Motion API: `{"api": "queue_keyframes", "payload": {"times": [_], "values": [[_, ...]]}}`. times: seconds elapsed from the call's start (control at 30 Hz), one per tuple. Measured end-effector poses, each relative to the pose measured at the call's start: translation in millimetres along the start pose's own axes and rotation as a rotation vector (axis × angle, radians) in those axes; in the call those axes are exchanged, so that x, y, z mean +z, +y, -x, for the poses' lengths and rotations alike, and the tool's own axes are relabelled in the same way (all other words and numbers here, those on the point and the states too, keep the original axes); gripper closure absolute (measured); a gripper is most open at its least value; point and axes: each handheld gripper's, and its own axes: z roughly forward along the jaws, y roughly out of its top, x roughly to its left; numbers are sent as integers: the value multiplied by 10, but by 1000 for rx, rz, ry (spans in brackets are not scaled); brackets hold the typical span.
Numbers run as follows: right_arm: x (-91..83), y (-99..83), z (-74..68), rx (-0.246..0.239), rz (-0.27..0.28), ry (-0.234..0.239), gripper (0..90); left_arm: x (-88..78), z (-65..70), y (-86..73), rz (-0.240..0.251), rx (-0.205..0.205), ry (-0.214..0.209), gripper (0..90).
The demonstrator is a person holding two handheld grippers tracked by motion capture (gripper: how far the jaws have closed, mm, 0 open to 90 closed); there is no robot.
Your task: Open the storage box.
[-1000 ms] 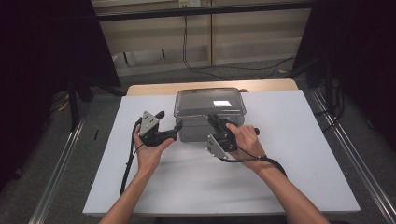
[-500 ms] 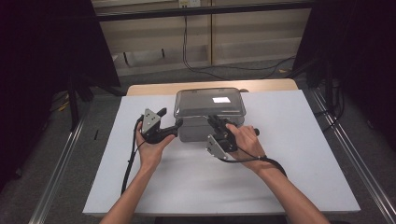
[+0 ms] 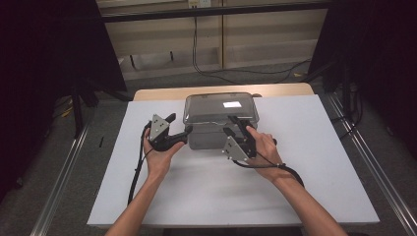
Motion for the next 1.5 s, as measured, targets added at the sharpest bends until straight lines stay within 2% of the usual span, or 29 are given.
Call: {"api": "queue_keyframes", "payload": {"times": [0.07,0.13,0.2,0.33,0.37,0.4,0.5,0.6,0.77,0.93,1.03,1.07,1.2,1.27,1.5], "values": [[-14,-38,26,51,-3,-2,413,-1,-1,2,1,0,0,252],[-27,-70,45,94,-2,-6,378,-3,1,5,1,0,2,252],[-49,-122,74,170,8,0,332,-5,-1,6,3,0,3,252],[-75,-235,131,263,6,16,294,-1,4,0,-2,-2,3,246],[-75,-235,131,263,6,16,294,-1,4,0,-2,-2,3,246],[-83,-287,173,318,8,24,264,-2,2,6,4,1,3,247],[-105,-345,228,361,13,29,254,0,-2,12,7,2,4,248],[-126,-423,284,452,22,52,234,0,-3,18,9,2,2,248],[-145,-577,303,541,9,62,238,8,9,15,9,-11,-4,253],[-134,-737,359,648,-1,67,239,22,17,24,9,-6,-9,254],[-114,-795,394,669,-10,52,235,27,16,38,12,-4,-10,254],[-92,-838,415,692,-11,52,246,30,11,46,17,-1,-8,254],[-45,-913,425,715,-14,57,298,36,-4,51,20,-1,-15,254],[-20,-933,431,707,-8,55,337,40,-10,58,15,6,-17,255],[38,-903,485,709,7,58,352,64,-30,117,29,17,-28,255]]}}
